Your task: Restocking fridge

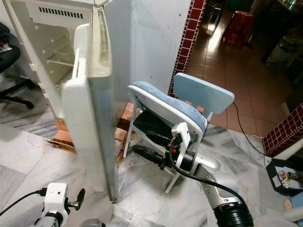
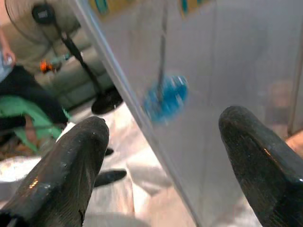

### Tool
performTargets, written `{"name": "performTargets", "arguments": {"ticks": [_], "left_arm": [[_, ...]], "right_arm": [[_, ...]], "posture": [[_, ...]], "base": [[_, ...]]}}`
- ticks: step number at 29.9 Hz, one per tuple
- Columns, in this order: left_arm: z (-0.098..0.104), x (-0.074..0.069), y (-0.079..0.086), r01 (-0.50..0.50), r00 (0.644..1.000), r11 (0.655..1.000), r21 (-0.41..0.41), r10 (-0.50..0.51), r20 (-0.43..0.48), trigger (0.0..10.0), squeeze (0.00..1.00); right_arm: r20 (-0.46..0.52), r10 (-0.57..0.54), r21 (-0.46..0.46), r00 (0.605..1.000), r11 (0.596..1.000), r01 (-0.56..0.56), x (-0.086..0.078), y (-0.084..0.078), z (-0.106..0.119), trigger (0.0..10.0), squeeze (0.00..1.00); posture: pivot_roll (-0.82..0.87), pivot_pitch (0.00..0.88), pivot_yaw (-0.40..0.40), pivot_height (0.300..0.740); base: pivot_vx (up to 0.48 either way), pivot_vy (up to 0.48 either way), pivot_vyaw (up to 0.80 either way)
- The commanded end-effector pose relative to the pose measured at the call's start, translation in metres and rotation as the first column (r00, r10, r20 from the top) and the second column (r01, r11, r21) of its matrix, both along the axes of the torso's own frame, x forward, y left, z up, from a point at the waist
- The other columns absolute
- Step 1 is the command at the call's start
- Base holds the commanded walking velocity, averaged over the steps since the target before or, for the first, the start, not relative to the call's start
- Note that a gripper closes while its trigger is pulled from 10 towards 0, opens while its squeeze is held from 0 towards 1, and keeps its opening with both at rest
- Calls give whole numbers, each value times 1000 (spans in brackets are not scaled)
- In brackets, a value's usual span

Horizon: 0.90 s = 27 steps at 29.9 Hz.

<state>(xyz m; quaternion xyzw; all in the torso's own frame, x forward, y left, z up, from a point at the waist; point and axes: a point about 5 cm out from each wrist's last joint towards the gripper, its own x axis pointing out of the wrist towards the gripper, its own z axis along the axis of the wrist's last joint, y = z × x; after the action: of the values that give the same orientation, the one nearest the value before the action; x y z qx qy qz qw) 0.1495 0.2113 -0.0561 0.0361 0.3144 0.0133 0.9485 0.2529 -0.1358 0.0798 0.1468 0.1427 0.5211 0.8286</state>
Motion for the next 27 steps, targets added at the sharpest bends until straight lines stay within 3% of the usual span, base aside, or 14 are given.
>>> {"name": "performTargets", "arguments": {"ticks": [1,7,11,13,14,16,17,20,27], "left_arm": [[-1,4,-2,16,1000,1000,-6,-15,15,10000,0],[-4,11,1,40,999,998,51,-42,35,10000,0],[-1,22,4,50,996,996,80,-56,74,10000,0],[2,29,4,55,993,994,98,-65,101,10000,0],[7,37,6,57,989,990,126,-74,130,10000,0],[10,41,7,56,986,990,133,-76,150,10000,0],[23,52,9,50,969,988,145,-83,233,10000,0],[47,64,7,28,933,986,165,-85,349,10000,0],[83,74,16,-82,885,975,207,-24,466,10000,0]], "right_arm": [[20,24,-30,1000,999,-23,0,-2,-2,10000,0],[38,-76,-92,996,993,79,7,-5,-9,10000,0],[104,-231,-129,968,961,243,22,-8,-7,10000,0],[146,-338,-144,930,922,358,32,-11,-3,10000,0],[171,-419,-123,892,889,441,40,-14,1,10000,0],[176,-451,-121,875,872,474,42,-15,3,10000,0],[185,-527,-109,830,828,550,46,-20,4,10000,0],[189,-603,-98,775,774,626,46,-24,4,10000,0],[192,-620,-116,761,755,645,40,-17,-6,10000,0]], "posture": [[137,0,-92,740],[136,0,-86,740],[132,0,-82,740],[129,0,-81,740],[127,0,-79,740],[125,0,-78,740],[122,0,-77,740],[117,0,-74,740],[103,0,-76,740]], "base": [[0,0,0],[0,0,0],[0,0,0],[0,422,0],[0,480,0],[0,480,0],[0,480,0],[0,480,0],[0,480,0]]}}
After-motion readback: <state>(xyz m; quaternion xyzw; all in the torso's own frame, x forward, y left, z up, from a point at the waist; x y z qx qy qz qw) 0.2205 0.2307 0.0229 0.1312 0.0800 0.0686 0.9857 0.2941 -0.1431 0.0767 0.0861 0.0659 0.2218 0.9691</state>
